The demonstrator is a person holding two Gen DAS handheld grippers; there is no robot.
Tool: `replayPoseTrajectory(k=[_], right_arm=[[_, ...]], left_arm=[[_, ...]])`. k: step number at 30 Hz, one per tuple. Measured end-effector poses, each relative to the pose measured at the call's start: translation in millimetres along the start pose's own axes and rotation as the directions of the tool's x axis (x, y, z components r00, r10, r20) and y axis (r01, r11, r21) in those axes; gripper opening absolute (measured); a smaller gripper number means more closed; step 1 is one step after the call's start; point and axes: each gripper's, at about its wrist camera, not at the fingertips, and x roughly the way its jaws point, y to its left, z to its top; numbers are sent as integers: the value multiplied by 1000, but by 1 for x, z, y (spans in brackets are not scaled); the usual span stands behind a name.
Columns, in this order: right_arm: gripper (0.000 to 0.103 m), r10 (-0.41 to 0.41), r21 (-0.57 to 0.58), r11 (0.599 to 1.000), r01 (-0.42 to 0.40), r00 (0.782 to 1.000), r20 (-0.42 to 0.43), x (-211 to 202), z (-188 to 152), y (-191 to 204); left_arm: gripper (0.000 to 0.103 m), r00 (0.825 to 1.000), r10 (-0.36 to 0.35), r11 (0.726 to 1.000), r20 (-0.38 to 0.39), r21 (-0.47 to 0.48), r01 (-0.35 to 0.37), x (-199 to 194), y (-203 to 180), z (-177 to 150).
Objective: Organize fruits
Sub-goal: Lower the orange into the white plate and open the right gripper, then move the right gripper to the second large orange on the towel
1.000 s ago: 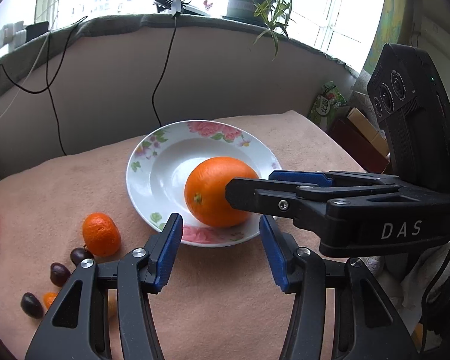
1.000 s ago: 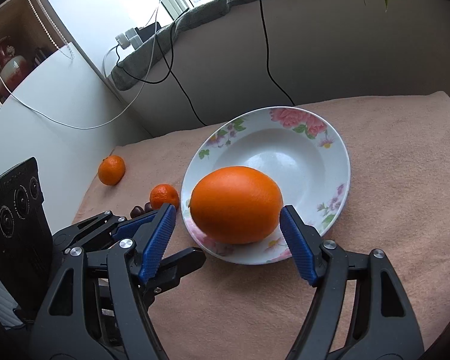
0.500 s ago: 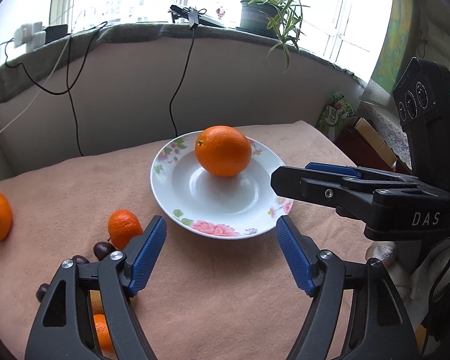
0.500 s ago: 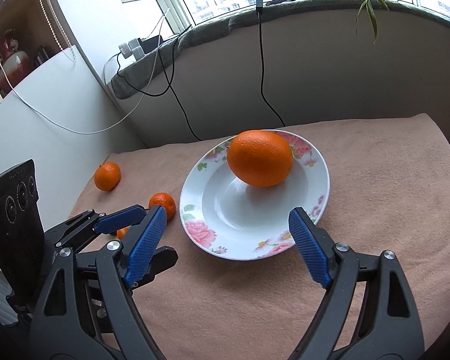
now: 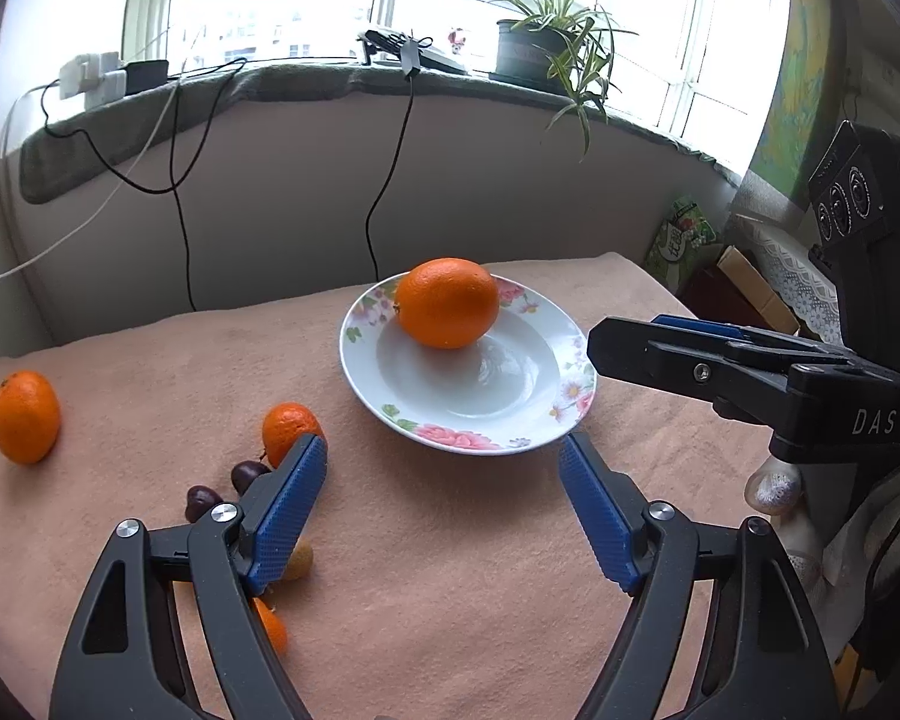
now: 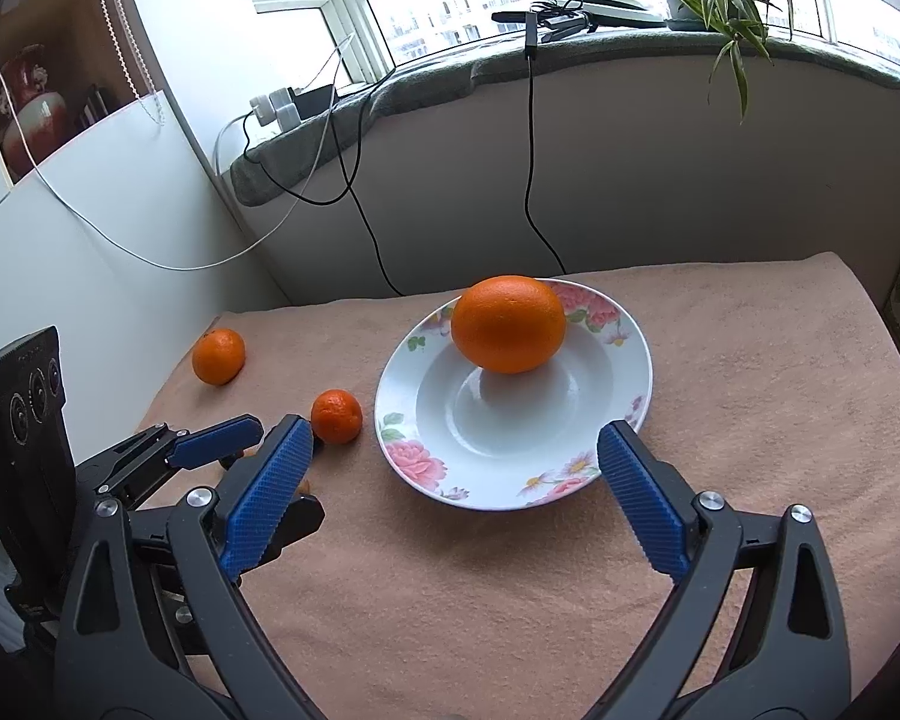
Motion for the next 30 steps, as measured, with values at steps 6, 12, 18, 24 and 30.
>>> replayPoseTrajectory(k=[6,12,18,24,30], right_arm=[[98,-7,-28,1000,7,1000,8,-3,0,11],[99,1,-47,999,0,1000,9,-1,4,22],[103,12,-85,996,-12,1000,3,6,10,38],[103,49,-131,990,-51,999,-24,23,20,61],[103,76,-196,977,-84,996,-46,48,38,92]], left_arm=[[80,999,31,999,20,-25,-30,-15,14,-6],[80,996,80,995,36,-65,-78,-32,37,-14],[80,990,136,985,39,-110,-131,-46,63,-23],[80,980,195,970,40,-156,-186,-59,94,-30],[80,966,254,946,40,-218,-240,-71,125,-36]])
